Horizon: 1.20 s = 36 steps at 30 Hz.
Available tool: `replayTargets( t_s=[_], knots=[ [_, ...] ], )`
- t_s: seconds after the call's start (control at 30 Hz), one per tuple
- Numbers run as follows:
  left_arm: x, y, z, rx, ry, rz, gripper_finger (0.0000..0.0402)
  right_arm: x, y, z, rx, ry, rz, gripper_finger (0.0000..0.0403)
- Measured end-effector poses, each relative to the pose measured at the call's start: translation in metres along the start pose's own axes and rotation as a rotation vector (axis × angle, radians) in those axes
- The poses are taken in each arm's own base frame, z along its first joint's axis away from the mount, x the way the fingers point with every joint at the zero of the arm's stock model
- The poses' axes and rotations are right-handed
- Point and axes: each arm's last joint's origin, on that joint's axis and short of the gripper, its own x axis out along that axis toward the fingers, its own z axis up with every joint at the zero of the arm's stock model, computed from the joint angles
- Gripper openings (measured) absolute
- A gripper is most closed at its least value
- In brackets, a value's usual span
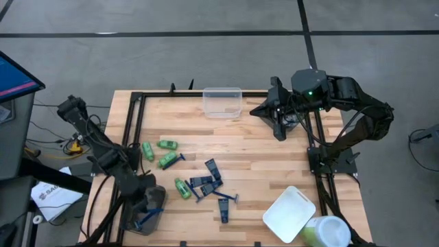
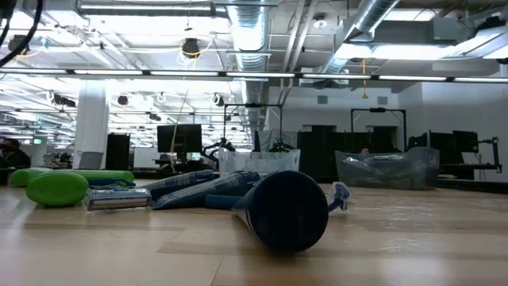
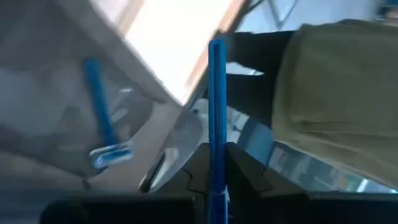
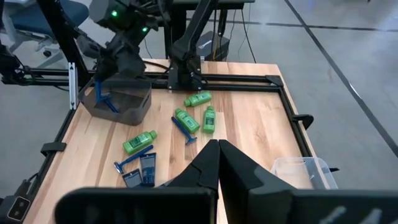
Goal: Pick & Place Travel size toiletries
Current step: Put the blue razor into the bottom black bin
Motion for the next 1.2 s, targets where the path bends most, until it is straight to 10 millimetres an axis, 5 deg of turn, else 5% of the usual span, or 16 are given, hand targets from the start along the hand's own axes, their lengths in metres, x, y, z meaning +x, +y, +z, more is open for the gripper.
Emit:
replayTargets(
  t_s=[0.77,1.2],
  knots=[
    [0.030,0.023,-0.009,-0.141,0.029,0.346,0.0051,0.000,0.000,0.000,0.000,0.005,0.001,0.0000],
    [0.026,0.018,-0.005,-0.141,-0.008,0.277,0.0178,0.000,0.000,-0.001,0.000,0.008,0.001,0.0000]
  ],
)
